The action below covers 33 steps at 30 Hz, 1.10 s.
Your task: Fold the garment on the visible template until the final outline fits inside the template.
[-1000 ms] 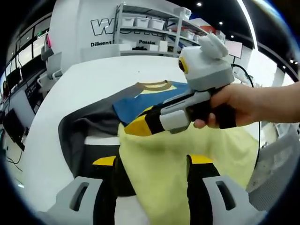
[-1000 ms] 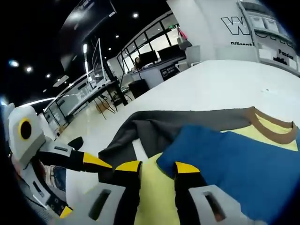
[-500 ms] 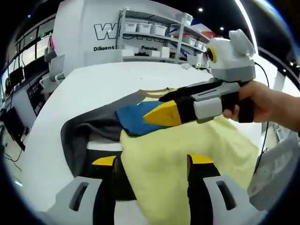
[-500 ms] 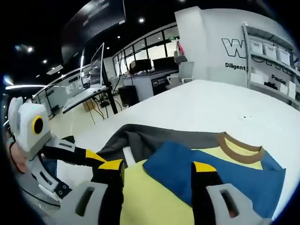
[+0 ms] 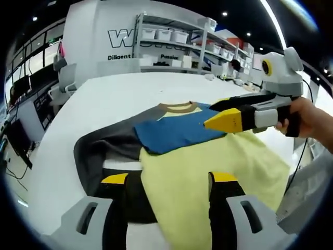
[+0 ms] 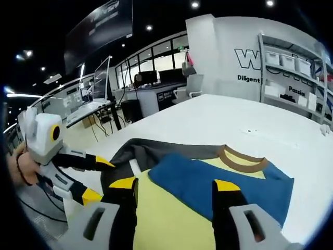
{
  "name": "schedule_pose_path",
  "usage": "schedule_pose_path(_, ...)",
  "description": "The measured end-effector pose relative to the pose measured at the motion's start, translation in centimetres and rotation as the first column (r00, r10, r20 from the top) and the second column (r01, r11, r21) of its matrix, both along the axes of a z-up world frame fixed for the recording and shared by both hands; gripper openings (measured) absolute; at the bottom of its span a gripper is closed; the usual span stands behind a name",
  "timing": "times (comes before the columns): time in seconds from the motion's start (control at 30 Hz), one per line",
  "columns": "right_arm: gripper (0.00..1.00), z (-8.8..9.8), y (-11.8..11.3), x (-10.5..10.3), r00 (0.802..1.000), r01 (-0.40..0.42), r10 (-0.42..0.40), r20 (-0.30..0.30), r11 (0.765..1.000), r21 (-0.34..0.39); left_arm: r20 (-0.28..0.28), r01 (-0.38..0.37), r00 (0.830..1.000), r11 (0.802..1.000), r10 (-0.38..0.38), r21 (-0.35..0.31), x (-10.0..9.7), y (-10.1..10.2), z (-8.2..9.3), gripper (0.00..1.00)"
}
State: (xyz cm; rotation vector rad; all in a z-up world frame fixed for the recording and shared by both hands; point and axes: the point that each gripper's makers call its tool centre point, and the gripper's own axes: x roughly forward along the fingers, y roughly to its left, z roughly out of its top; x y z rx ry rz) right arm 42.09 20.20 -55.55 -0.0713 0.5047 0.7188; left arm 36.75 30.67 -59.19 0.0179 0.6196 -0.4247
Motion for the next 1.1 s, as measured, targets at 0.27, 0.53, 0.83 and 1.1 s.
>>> schedule_pose_path(0.27, 0.54, -0.2, -3.9, -0.6, 0.997, 0.081, -0.081, 0.005, 0.997, -0.012, -0.016, -0.020, 1.000, 1.000, 0.020, 0.019, -0.2, 0.7, -0.4, 0.54)
schedule_pose_path(0.53, 0.54, -0.9, -8.1, -0.9, 0.985, 0.170, -0.170, -0.002, 0.985, -0.022, -0.047, -0.040, 0.998, 0.998, 0.042, 0.044, -0.5, 1.4, -1.1, 0.54)
schedule_pose_path(0.83, 0.50, -2.2, -14.2, 0.3, 0.955, 0.296, -0.297, -0.005, 0.953, -0.060, -0.085, -0.054, 0.995, 0.998, 0.058, 0.043, -0.8, 1.8, -2.0, 0.51)
schedule_pose_path(1.1, 0.44, -3.4, -17.7, 1.0, 0.934, 0.354, -0.358, -0.015, 0.929, -0.106, -0.091, -0.072, 0.993, 0.997, 0.076, 0.040, -0.9, 2.2, -2.0, 0.51)
